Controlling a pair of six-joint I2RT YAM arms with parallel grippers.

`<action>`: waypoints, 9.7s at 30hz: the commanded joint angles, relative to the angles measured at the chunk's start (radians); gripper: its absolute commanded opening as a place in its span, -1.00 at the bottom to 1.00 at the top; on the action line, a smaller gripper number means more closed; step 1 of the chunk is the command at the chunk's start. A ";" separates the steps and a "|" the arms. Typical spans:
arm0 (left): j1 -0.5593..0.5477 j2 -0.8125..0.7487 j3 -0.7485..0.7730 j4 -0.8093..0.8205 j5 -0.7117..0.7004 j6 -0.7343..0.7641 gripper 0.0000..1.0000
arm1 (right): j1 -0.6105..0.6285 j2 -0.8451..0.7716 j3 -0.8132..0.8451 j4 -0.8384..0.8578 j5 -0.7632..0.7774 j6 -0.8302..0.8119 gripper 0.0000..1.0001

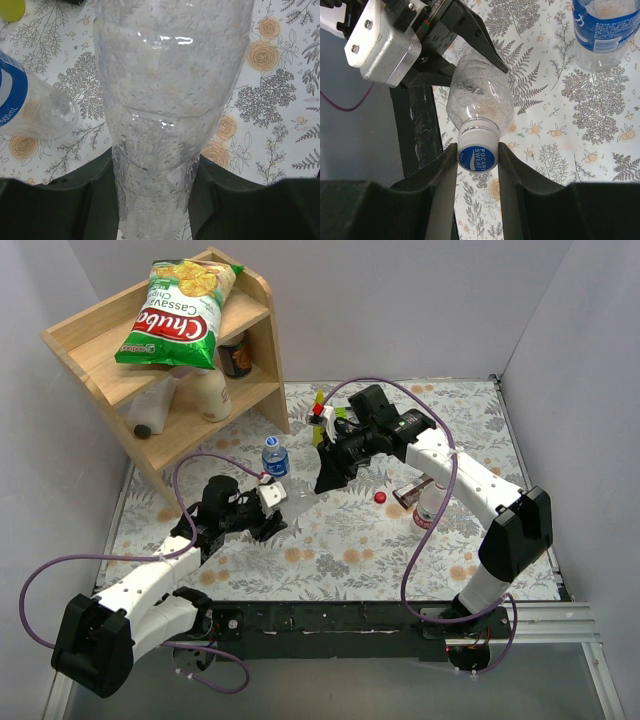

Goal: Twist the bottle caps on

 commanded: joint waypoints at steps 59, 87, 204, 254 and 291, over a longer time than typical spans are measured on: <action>0.000 0.160 0.168 -0.334 0.415 0.328 -1.00 | 0.205 -0.280 -0.117 -0.221 0.202 -1.030 0.22; -0.007 -0.078 -0.001 0.279 -0.008 -0.169 -1.00 | 0.117 0.030 0.093 -0.110 0.020 0.015 -0.73; 0.003 0.143 0.255 -0.462 0.350 0.337 -1.00 | 0.134 -0.243 -0.120 -0.251 0.113 -1.064 0.19; -0.008 -0.021 0.068 0.043 -0.208 -0.121 -1.00 | -0.059 0.144 0.168 -0.105 -0.386 0.065 0.23; 0.000 0.118 0.234 -0.427 0.346 0.329 -1.00 | 0.143 -0.189 -0.037 -0.254 0.092 -1.038 0.09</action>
